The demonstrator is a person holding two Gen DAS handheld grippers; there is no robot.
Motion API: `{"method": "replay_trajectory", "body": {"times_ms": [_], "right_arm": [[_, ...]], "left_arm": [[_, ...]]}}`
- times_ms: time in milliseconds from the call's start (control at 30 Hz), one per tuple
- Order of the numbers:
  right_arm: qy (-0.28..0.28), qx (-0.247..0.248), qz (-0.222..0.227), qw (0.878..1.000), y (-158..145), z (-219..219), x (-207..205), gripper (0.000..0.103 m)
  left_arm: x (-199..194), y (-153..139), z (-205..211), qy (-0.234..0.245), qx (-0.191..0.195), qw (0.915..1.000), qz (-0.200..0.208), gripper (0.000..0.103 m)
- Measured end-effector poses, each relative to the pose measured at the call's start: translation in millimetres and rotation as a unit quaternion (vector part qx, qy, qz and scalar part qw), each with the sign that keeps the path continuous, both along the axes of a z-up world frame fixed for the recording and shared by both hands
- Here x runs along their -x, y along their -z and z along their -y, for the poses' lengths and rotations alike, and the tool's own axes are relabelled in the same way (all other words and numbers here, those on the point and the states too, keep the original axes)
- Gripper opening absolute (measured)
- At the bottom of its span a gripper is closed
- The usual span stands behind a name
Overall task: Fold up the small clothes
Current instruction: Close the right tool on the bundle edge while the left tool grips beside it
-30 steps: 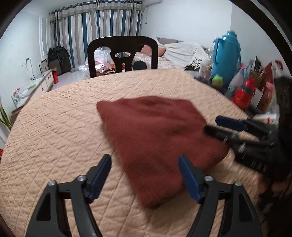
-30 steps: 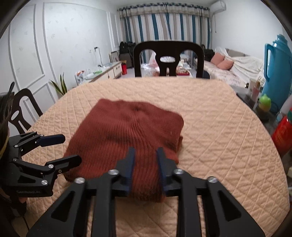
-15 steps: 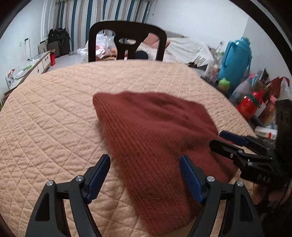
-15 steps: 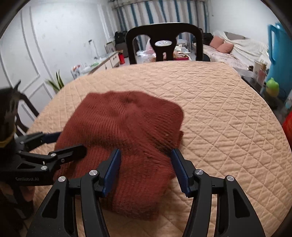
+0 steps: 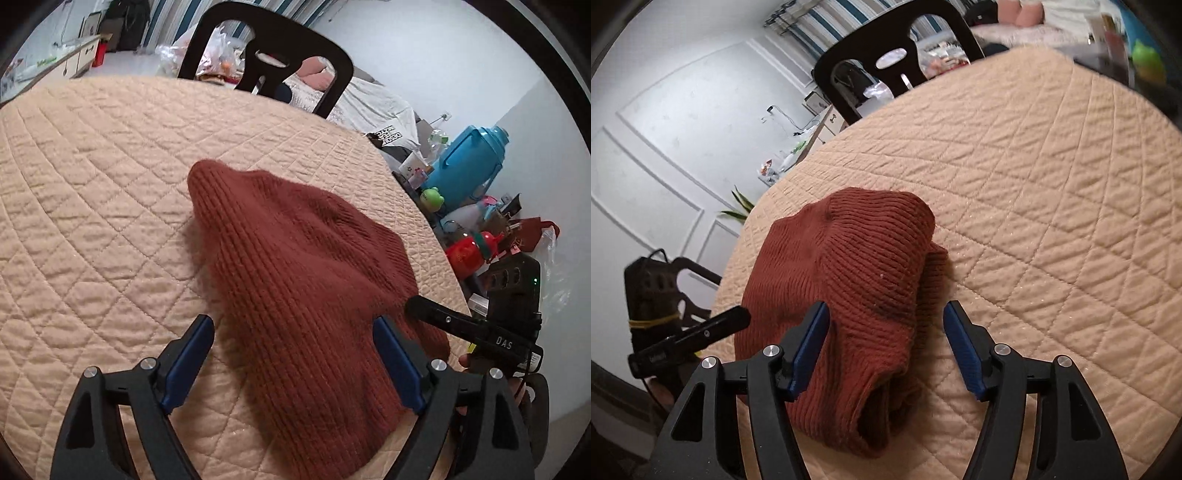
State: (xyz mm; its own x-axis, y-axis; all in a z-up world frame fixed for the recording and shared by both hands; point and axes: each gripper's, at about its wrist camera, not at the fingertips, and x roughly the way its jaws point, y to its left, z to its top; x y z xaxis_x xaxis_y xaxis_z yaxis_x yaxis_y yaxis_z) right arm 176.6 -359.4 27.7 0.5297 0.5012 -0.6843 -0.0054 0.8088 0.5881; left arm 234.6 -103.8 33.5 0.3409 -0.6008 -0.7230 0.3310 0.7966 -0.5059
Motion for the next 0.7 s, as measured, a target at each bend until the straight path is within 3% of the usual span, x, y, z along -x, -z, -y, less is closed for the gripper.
{"method": "replay_trajectory", "body": {"times_ms": [533, 700], "right_arm": [[-0.021, -0.067, -0.003, 0.998, 4.9, 1.1, -19.8, 0.071], [-0.031, -0.061, 0.000, 0.998, 3.9, -1.4, -20.1, 0.071]], "left_arm": [[-16.1, 10.5, 1.6, 0.005, 0.052, 0.9978, -0.041, 0.089], [-18.1, 12.6, 2.3, 0.001, 0.060, 0.9971, -0.048, 0.089]]}}
